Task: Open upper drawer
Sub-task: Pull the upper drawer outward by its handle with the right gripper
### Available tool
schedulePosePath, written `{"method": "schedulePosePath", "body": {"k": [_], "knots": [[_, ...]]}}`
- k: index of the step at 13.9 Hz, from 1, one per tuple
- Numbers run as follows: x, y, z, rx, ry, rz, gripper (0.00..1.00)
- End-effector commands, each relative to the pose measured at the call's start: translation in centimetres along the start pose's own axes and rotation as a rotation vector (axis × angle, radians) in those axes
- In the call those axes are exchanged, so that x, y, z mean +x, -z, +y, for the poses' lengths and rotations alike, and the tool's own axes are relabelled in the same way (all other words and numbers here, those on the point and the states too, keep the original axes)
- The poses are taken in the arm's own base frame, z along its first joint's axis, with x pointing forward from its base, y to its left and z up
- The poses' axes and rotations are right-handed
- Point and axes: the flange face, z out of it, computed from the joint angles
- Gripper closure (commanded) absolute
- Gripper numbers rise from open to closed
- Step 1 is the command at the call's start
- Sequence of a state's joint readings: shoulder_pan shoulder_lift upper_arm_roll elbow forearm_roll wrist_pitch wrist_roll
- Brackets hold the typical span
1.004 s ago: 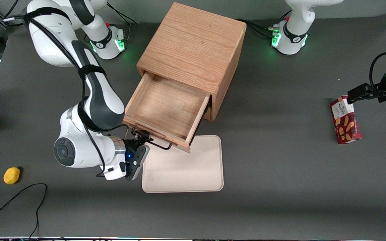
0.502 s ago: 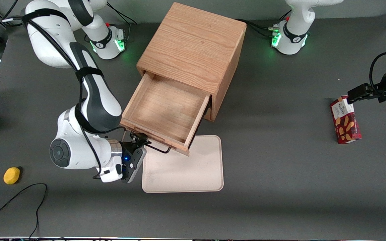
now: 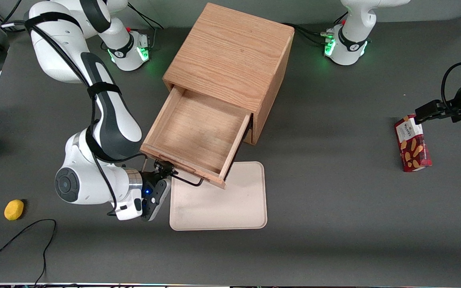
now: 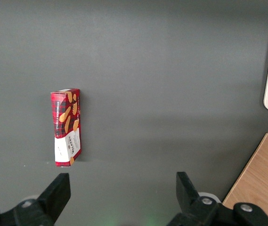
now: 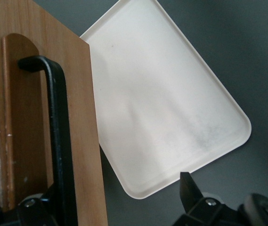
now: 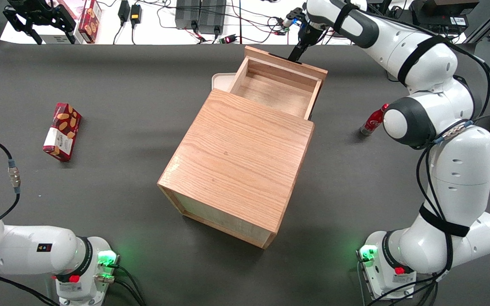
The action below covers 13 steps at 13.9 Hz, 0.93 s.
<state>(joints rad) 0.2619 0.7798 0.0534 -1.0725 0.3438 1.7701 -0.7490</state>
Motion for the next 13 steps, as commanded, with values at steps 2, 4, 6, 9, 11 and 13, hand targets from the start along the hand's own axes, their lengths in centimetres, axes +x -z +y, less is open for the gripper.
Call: {"method": "schedulePosePath", "body": {"k": [2,4,6,9,11,13], "knots": [[0.7,1.2,0.3,-0.026,0.027,0.020,0.00],[0.9,1.6,0.1,-0.028,0.025,0.025,0.00],[0.9,1.7,0.1,-0.029,0.026,0.026,0.00],[1.0,2.2,0.0,-0.034,0.023,0.033,0.00],[0.9,2.4,0.1,-0.038,0.019,0.034,0.00],[1.0,2.7,0.1,-0.043,0.020,0.038,0.00]]}}
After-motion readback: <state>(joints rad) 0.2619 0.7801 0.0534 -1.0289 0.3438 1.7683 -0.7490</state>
